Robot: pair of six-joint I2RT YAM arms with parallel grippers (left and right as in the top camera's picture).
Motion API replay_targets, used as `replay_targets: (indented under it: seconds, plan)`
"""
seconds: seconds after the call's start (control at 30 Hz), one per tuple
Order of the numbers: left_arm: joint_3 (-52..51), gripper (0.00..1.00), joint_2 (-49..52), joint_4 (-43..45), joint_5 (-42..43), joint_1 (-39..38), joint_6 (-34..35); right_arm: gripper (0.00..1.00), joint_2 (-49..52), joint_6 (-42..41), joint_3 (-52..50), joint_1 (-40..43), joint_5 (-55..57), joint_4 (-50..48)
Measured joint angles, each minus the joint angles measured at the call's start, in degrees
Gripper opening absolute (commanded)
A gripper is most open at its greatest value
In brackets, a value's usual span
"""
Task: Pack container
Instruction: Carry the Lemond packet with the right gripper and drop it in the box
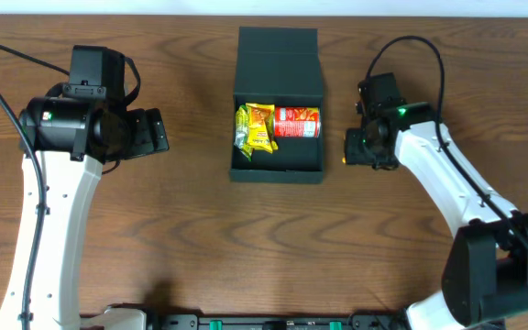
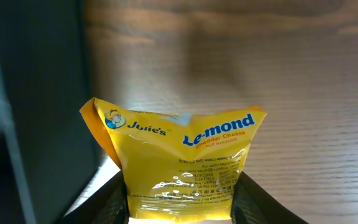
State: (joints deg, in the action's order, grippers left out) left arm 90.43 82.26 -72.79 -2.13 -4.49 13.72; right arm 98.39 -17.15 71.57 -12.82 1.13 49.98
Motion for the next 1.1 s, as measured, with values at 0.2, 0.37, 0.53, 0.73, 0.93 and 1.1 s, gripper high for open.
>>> replay_targets:
  seconds: [0.2, 0.37, 0.53, 0.73, 0.93, 1.1]
  plan:
    - [0.0, 0.95, 0.0, 0.9, 0.0, 0.0, 0.0, 0.44, 0.0, -4.3, 0.5, -0.3, -4.7, 0.1]
    - [0.0, 0.95, 0.0, 1.8, 0.0, 0.0, 0.0, 0.45, 0.0, -5.0, 0.5, -4.0, -5.9, -0.1]
    - [0.0, 0.95, 0.0, 2.0, 0.0, 0.0, 0.0, 0.46, 0.0, -5.1, 2.3, -8.3, -6.2, -0.1]
    - [0.0, 0.95, 0.0, 2.1, 0.0, 0.0, 0.0, 0.47, 0.0, -5.3, 5.3, -11.4, -6.7, -0.7]
    - [0.0, 0.96, 0.0, 2.1, 0.0, 0.0, 0.0, 0.45, 0.0, -7.5, 5.6, -13.0, -6.7, -0.7]
    - [0.0, 0.95, 0.0, 2.1, 0.0, 0.0, 0.0, 0.47, 0.0, -10.5, 5.6, -14.9, -6.7, -1.6]
